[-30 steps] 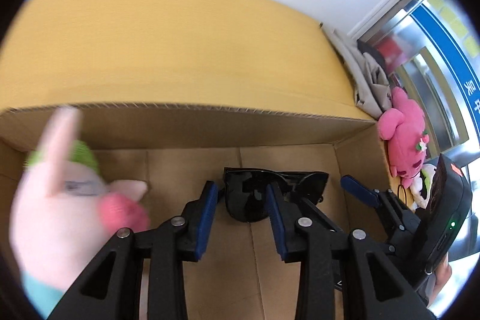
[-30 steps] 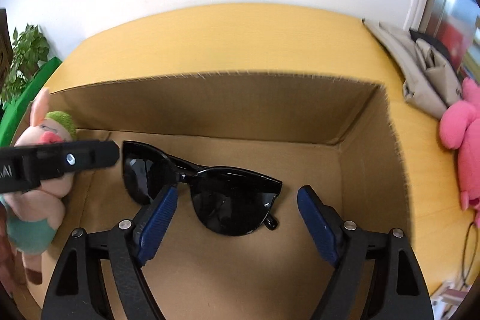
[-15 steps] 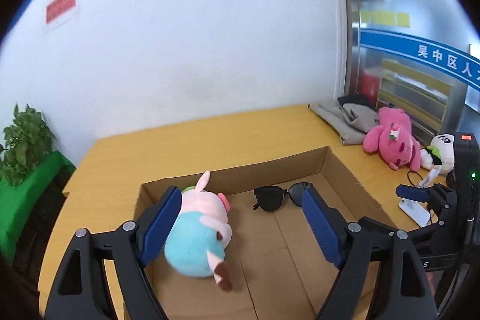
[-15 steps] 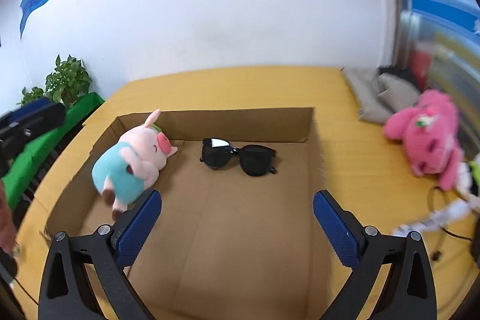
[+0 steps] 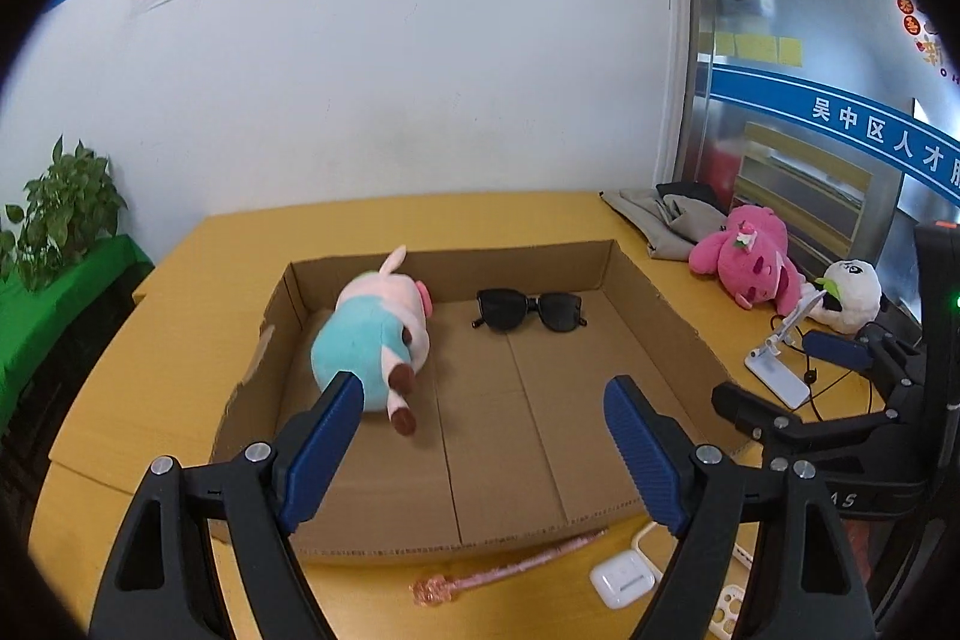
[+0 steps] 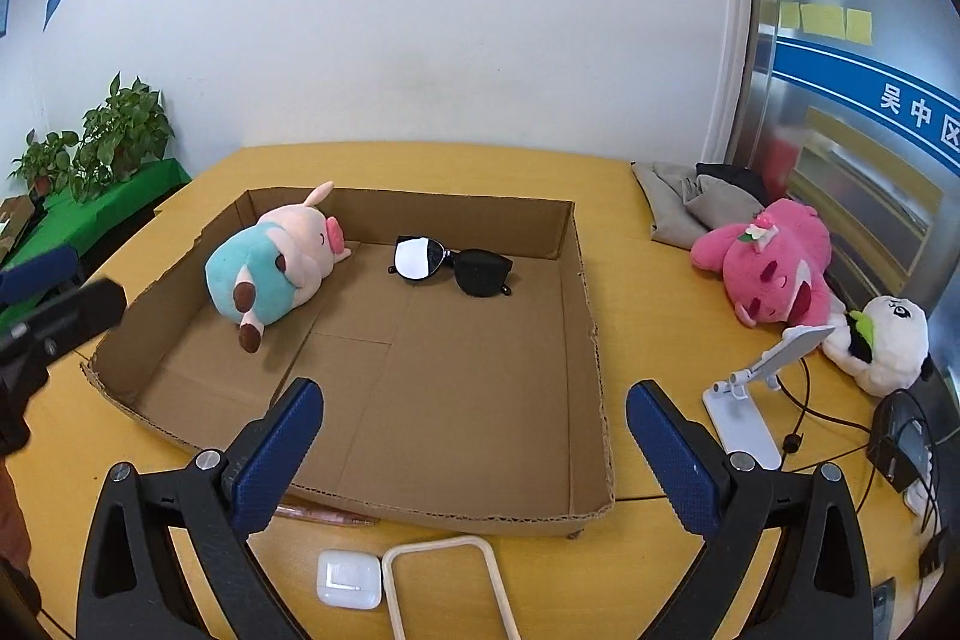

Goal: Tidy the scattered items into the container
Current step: 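Withdraw both open grippers from the box and move toward the phone case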

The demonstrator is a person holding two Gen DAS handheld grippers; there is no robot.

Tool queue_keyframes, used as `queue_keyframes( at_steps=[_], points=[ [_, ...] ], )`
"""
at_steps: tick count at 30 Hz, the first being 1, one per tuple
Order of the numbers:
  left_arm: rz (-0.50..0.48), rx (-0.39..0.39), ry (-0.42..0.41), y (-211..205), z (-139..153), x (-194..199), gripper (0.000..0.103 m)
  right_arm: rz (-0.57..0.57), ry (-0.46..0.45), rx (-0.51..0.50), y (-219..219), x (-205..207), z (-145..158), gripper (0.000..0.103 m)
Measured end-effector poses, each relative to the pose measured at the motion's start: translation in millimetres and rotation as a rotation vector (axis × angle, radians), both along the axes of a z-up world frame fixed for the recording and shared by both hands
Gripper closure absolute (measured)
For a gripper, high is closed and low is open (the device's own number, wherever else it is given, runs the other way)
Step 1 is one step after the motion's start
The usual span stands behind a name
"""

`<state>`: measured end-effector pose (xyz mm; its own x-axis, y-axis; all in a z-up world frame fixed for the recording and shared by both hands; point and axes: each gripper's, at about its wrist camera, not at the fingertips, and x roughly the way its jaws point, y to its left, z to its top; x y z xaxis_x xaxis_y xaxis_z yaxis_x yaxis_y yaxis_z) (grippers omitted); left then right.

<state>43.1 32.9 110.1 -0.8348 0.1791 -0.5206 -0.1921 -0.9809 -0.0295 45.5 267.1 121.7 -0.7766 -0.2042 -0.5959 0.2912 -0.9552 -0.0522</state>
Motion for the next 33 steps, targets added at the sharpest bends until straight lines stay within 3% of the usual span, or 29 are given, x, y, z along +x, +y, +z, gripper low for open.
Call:
queue_keyframes(
  at_steps=[14, 33],
  points=[
    [0.028, 0.007, -0.056, -2.9, -24.0, -9.7, 0.02, 0.015, -0.018, 0.046, -8.9, -4.0, -12.8, 0.001],
    [0.01, 0.006, -0.121, -0.4, -45.2, -11.0, 0.02, 0.029, -0.049, 0.029, -5.8, -9.1, -23.6, 0.001]
  ],
)
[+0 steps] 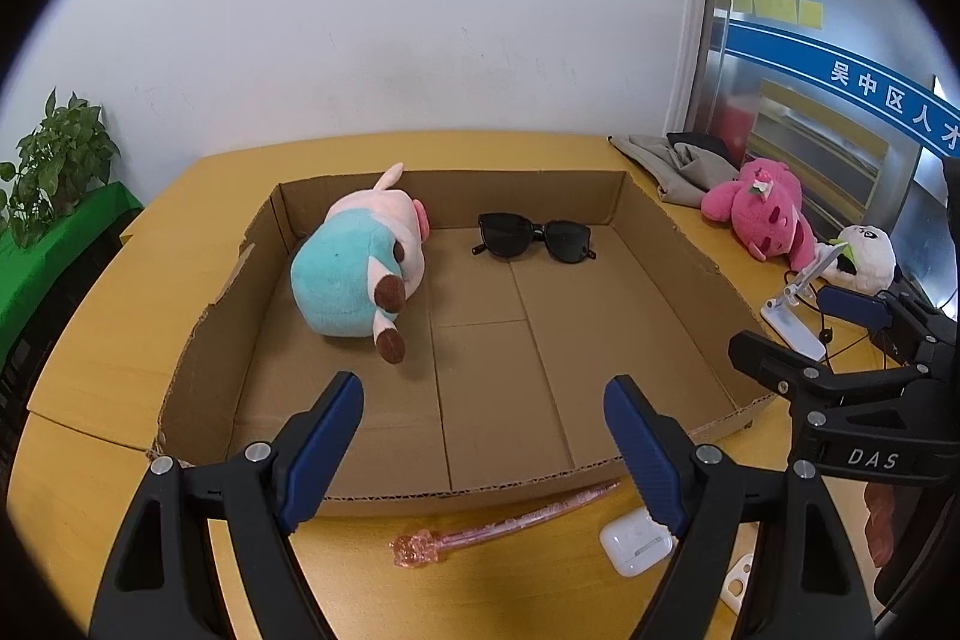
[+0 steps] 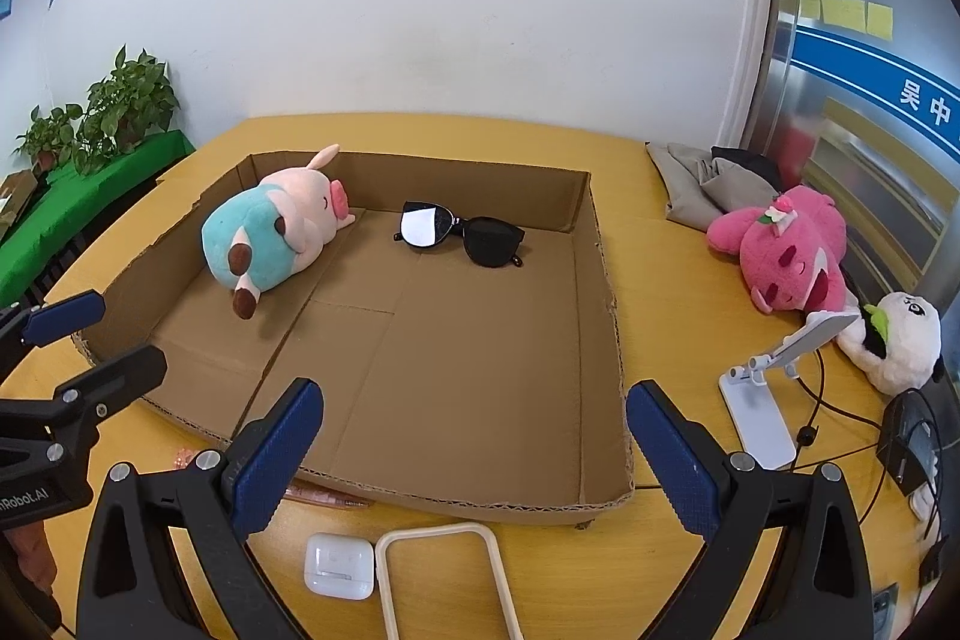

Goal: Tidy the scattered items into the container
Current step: 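Withdraw both open grippers from the box and move toward the phone case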

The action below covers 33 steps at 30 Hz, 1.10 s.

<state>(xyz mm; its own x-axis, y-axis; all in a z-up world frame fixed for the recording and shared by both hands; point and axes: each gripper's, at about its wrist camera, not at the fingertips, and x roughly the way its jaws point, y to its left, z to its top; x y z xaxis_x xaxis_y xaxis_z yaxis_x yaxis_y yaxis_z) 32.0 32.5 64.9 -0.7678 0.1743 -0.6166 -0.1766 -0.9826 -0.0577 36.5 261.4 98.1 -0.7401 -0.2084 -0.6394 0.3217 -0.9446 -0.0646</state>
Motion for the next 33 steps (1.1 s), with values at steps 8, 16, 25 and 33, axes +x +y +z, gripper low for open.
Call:
queue_keyframes(
  at_steps=[8, 16, 25, 33],
  points=[
    [0.005, 0.0, 0.007, 4.3, 2.6, 5.4, 0.02, 0.004, 0.001, -0.008, 5.6, 5.5, 0.3, 0.001],
    [-0.009, -0.001, 0.01, 11.3, 3.6, 10.7, 0.02, 0.009, 0.008, -0.009, 11.2, 13.5, -1.1, 0.001],
    [-0.03, -0.011, -0.014, 23.0, -3.1, 12.5, 0.02, 0.002, -0.008, -0.016, 20.8, 15.2, -7.2, 0.001],
    [-0.014, -0.035, 0.005, 27.8, 1.4, 15.3, 0.02, 0.016, 0.0, -0.035, 25.5, 19.2, -6.4, 0.001]
  ],
)
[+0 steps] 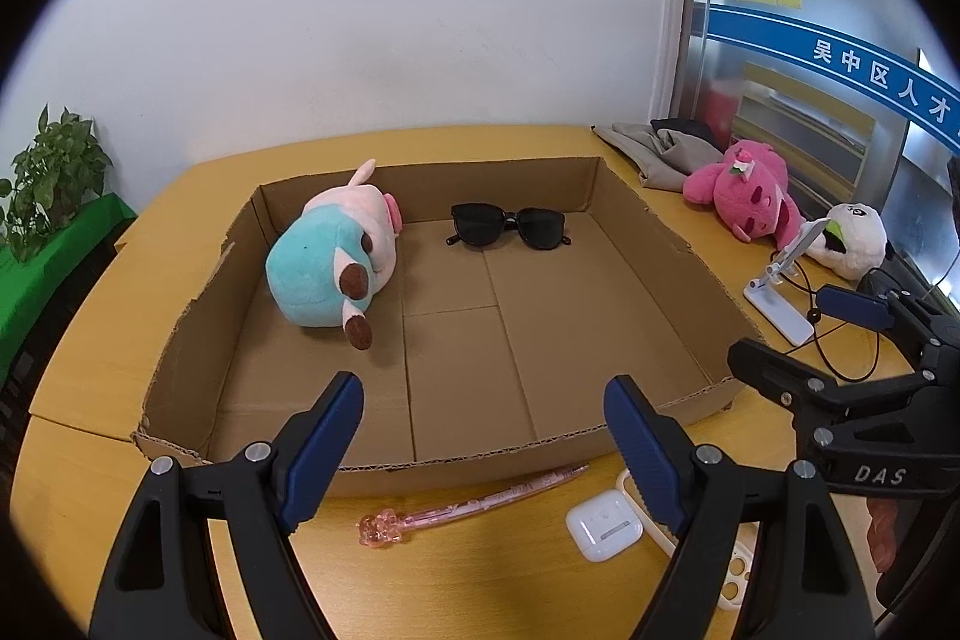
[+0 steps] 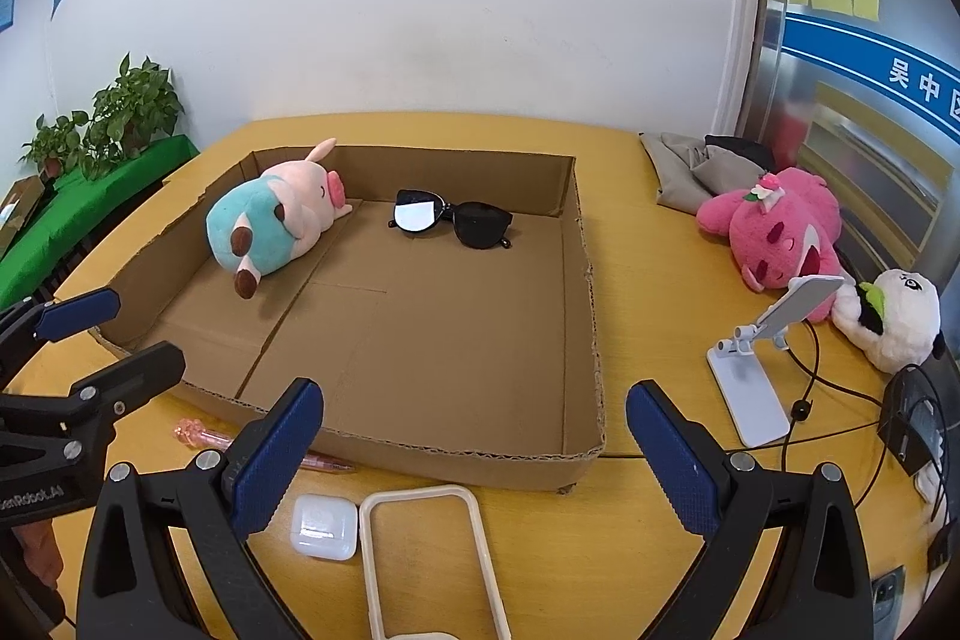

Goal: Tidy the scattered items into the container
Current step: 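Withdraw both open grippers from the box and move toward the phone case, then close the right gripper on the rim of the clear phone case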

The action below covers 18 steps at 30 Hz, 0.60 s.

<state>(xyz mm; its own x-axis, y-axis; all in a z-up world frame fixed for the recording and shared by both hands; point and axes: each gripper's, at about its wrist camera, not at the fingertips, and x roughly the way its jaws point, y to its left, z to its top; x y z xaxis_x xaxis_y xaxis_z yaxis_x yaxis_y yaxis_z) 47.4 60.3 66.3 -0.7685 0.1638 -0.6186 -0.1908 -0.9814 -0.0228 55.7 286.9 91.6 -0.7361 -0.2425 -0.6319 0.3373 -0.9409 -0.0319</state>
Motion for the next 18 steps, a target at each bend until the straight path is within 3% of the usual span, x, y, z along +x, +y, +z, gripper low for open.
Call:
queue_keyframes(
  at_steps=[6, 13, 18],
  points=[
    [-0.022, -0.024, -0.008, 11.4, -5.5, 13.2, 0.02, 0.059, -0.025, 0.028, 14.4, 18.3, -22.0, 0.001],
    [-0.124, 0.004, -0.149, 38.1, -44.8, 13.7, 0.02, 0.017, -0.179, 0.068, 60.0, 40.4, -80.4, 0.001],
    [-0.2, 0.063, -0.242, 55.2, -64.4, 5.4, 0.02, 0.0, -0.236, 0.057, 73.6, 51.9, -100.7, 0.006]
  ],
)
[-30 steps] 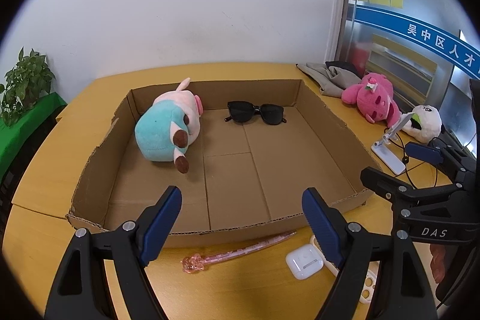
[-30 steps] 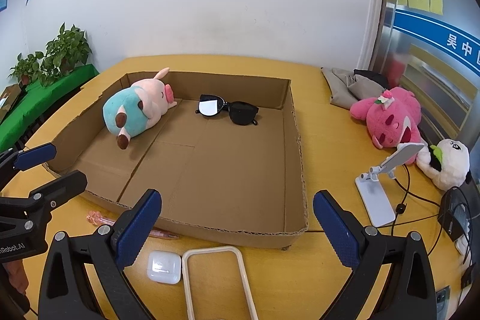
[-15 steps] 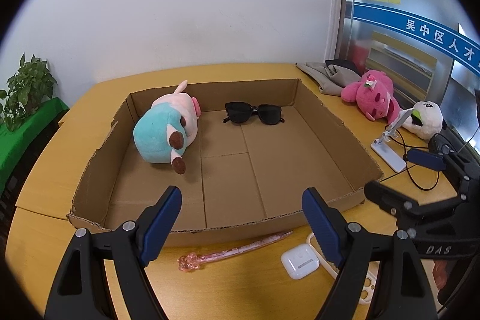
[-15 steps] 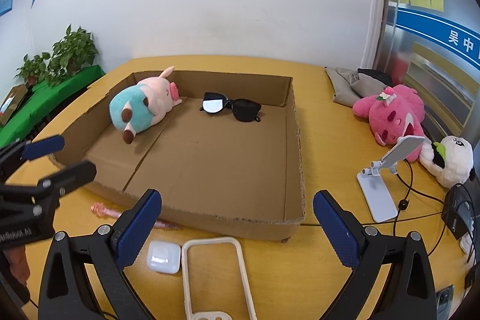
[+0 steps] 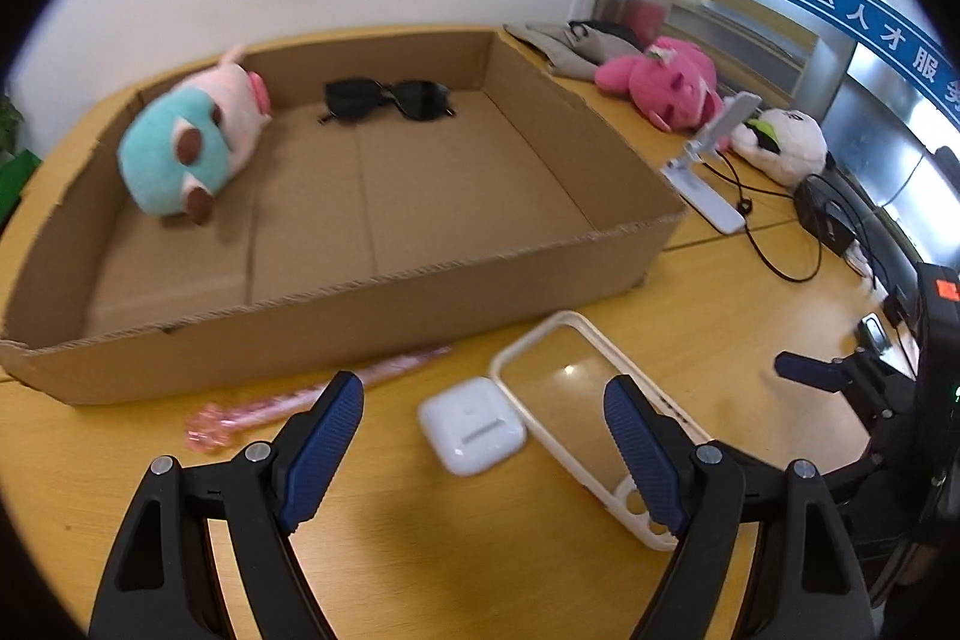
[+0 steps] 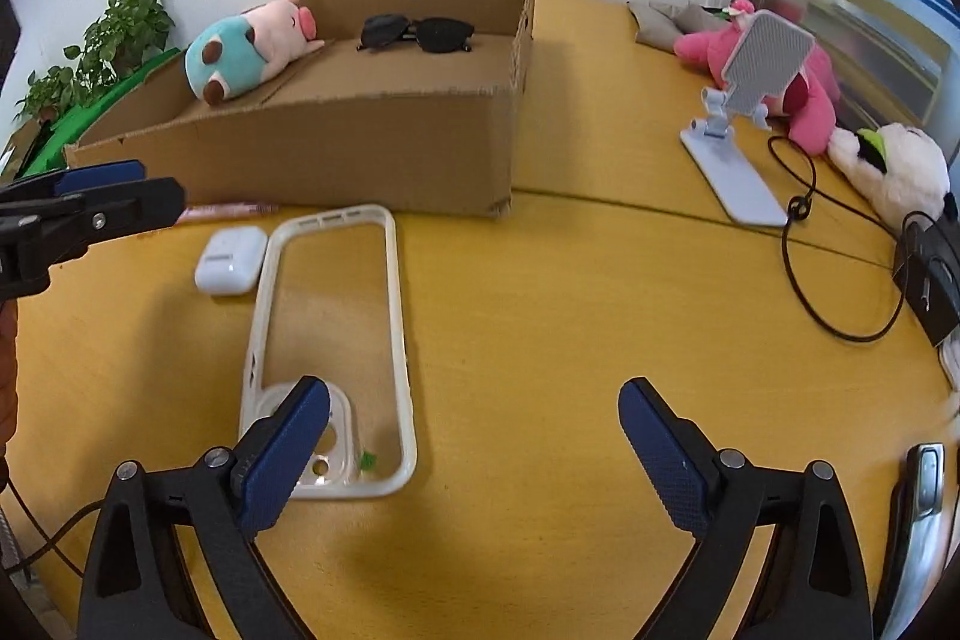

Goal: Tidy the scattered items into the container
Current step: 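Close the right gripper on the rim of the clear phone case, then lift the phone case with the right gripper and carry it over the box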

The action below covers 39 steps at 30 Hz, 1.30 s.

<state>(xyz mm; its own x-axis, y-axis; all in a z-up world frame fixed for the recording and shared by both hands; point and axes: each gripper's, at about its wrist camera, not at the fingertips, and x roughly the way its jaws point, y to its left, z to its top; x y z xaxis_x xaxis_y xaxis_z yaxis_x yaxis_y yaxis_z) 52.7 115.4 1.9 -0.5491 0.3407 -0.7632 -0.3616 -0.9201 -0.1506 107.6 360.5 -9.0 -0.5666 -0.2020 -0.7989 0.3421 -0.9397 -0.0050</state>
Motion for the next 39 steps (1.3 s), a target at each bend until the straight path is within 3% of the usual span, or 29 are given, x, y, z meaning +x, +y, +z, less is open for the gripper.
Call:
queue_keyframes(
  at_steps=[5, 7, 8, 10, 12, 15, 16, 18, 21, 25, 30, 34, 39],
  points=[
    [-0.03, 0.012, -0.089, 12.7, -18.0, -3.0, 0.02, 0.025, -0.019, 0.011, -1.2, -1.3, -8.8, 0.016],
    [-0.037, 0.018, -0.127, 17.1, -25.0, -1.8, 0.022, 0.041, -0.043, 0.01, -3.3, -3.8, -13.1, 0.025],
    [-0.042, 0.025, -0.145, 18.7, -27.8, -1.1, 0.022, 0.047, -0.057, 0.01, -5.3, -5.0, -15.3, 0.035],
    [-0.048, 0.037, -0.171, 21.9, -32.6, 1.1, 0.022, 0.051, -0.067, -0.013, -5.6, -5.3, -16.4, 0.041],
    [-0.044, 0.029, -0.185, 25.0, -35.0, 2.1, 0.022, 0.058, -0.064, -0.026, -5.9, -1.9, -15.2, 0.056],
    [-0.049, 0.055, -0.241, 27.9, -42.3, -0.3, 0.034, 0.071, -0.069, -0.04, -7.1, 5.1, -14.0, 0.076],
    [-0.054, 0.065, -0.265, 29.3, -45.7, -1.7, 0.044, 0.075, -0.072, -0.045, -7.8, 8.9, -13.8, 0.08],
    [-0.057, 0.059, -0.266, 34.3, -47.4, -1.2, 0.049, 0.081, -0.078, -0.054, -9.5, 16.4, -14.1, 0.09],
    [-0.069, 0.053, -0.271, 41.5, -47.1, -1.3, 0.058, 0.083, -0.082, -0.063, -11.1, 27.8, -15.2, 0.09],
    [-0.058, 0.017, -0.268, 44.9, -48.6, -1.2, 0.087, 0.08, -0.088, -0.076, -9.7, 37.3, -15.6, 0.093],
    [-0.052, 0.036, -0.286, 39.9, -47.8, 0.0, 0.092, 0.06, -0.086, -0.093, -6.0, 40.9, -15.4, 0.095],
    [-0.055, 0.036, -0.241, 38.0, -35.2, 8.3, 0.093, 0.052, -0.069, -0.113, -4.3, 46.6, -12.7, 0.095],
    [-0.055, 0.072, -0.162, 30.1, -1.9, 11.0, 0.092, 0.03, 0.01, -0.18, 2.9, 49.3, 15.6, 0.097]
  ],
)
